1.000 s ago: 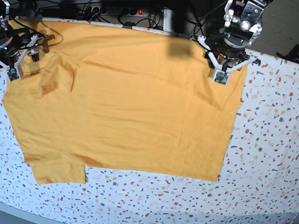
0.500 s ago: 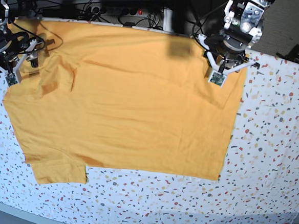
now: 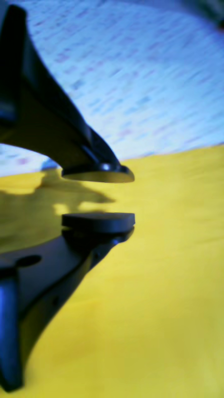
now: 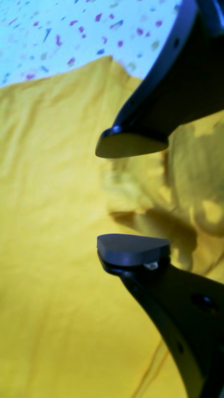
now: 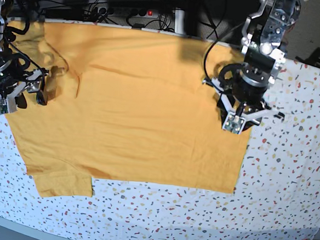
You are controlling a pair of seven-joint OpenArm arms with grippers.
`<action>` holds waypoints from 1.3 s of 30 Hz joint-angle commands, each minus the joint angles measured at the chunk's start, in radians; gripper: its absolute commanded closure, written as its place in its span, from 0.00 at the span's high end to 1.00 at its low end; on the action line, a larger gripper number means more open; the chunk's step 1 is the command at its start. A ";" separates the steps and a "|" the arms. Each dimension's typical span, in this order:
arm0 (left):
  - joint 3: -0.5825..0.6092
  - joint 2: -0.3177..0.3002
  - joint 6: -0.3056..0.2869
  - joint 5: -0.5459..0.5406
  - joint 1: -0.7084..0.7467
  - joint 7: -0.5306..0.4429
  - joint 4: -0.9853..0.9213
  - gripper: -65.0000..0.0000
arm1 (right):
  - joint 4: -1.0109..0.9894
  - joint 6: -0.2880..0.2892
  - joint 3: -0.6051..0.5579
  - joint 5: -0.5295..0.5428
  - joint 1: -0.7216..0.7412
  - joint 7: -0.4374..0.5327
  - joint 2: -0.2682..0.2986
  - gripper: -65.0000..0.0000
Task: Fold the T-shirt properly
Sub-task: 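Move both grippers over to the shirt's hem corners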
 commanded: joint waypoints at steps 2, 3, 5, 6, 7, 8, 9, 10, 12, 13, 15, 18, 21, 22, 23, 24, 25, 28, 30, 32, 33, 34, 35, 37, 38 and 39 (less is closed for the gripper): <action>-0.002 -0.001 0.010 0.008 -0.058 -0.040 0.019 0.24 | 0.016 -0.003 0.010 0.015 0.049 0.023 -0.010 0.58; -0.002 -0.002 0.010 0.007 -0.084 -0.040 0.019 0.24 | 0.016 0.000 0.010 0.015 0.070 0.020 -0.026 0.58; -0.002 -0.002 0.010 0.007 -0.136 -0.041 0.019 0.24 | 0.016 0.003 0.010 0.015 0.113 0.013 -0.056 0.58; -0.002 -0.002 0.010 0.006 -0.162 -0.043 0.019 0.24 | 0.016 0.003 0.010 0.015 0.136 0.008 -0.071 0.58; -0.002 -0.002 0.010 0.005 -0.188 -0.046 0.019 0.24 | 0.016 0.003 0.010 0.015 0.160 0.002 -0.087 0.58; -0.002 -0.002 0.010 0.004 -0.214 -0.047 0.019 0.24 | 0.016 0.003 0.010 0.015 0.184 -0.005 -0.101 0.58; -0.002 -0.002 0.010 0.004 -0.239 -0.047 0.019 0.24 | 0.016 0.003 0.010 0.015 0.209 -0.010 -0.116 0.58; -0.002 -0.002 0.010 0.004 -0.264 -0.047 0.019 0.24 | 0.016 0.003 0.010 0.015 0.233 -0.017 -0.130 0.58; -0.002 -0.002 0.010 0.004 -0.312 -0.047 0.019 0.24 | 0.016 0.003 0.010 0.015 0.283 -0.024 -0.158 0.58; -0.002 -0.002 0.010 0.004 -0.334 -0.047 0.019 0.24 | 0.016 0.004 0.010 0.014 0.307 -0.026 -0.171 0.58; -0.002 -0.002 0.010 0.004 -0.379 -0.047 0.019 0.24 | 0.016 0.004 0.010 0.014 0.356 -0.030 -0.194 0.58; -0.002 -0.002 0.010 0.004 -0.446 -0.047 0.019 0.24 | 0.016 0.010 0.009 0.015 0.435 -0.054 -0.221 0.58; -0.002 -0.002 0.010 0.004 -0.502 -0.047 0.019 0.24 | 0.016 0.011 0.004 0.015 0.515 -0.094 -0.232 0.58; -0.002 -0.002 0.010 0.004 -0.518 -0.047 0.019 0.24 | 0.016 0.011 0.003 0.014 0.544 -0.109 -0.235 0.58; -0.002 -0.002 0.010 0.004 -0.533 -0.047 0.019 0.24 | 0.016 0.011 0.000 0.014 0.570 -0.122 -0.235 0.58; -0.002 -0.002 0.010 0.003 -0.547 -0.047 0.018 0.24 | 0.016 0.011 -0.003 0.015 0.597 -0.138 -0.235 0.58; -0.002 -0.002 0.010 0.003 -0.558 -0.047 0.018 0.24 | 0.016 0.011 -0.008 0.014 0.624 -0.159 -0.234 0.58; -0.002 -0.002 0.010 -0.007 -0.584 -0.051 0.003 0.24 | 0.016 0.011 -0.022 0.015 0.693 -0.218 -0.234 0.58; -0.002 -0.002 0.010 -0.006 -0.597 -0.064 -0.028 0.24 | 0.016 0.011 -0.039 0.014 0.728 -0.236 -0.235 0.58; -0.002 -0.002 0.010 -0.007 -0.618 -0.069 -0.080 0.24 | 0.016 0.011 -0.063 0.014 0.754 -0.245 -0.234 0.58; -0.002 -0.002 0.010 -0.007 -0.631 -0.069 -0.112 0.24 | 0.016 0.011 -0.077 0.014 0.764 -0.246 -0.234 0.58; -0.002 -0.002 0.010 -0.007 -0.647 -0.068 -0.149 0.24 | 0.016 0.011 -0.095 0.014 0.774 -0.246 -0.235 0.58; -0.002 -0.002 0.010 -0.008 -0.665 -0.068 -0.189 0.24 | 0.016 0.011 -0.114 0.010 0.782 -0.249 -0.235 0.58; -0.002 -0.002 0.010 -0.017 -0.708 -0.067 -0.277 0.24 | 0.015 0.011 -0.156 -0.003 0.797 -0.261 -0.235 0.58; -0.002 -0.002 0.010 -0.034 -0.733 -0.064 -0.323 0.24 | 0.015 0.011 -0.180 -0.023 0.801 -0.266 -0.235 0.58; -0.002 -0.002 0.010 -0.055 -0.761 -0.062 -0.372 0.24 | 0.014 0.011 -0.204 -0.048 0.804 -0.268 -0.235 0.58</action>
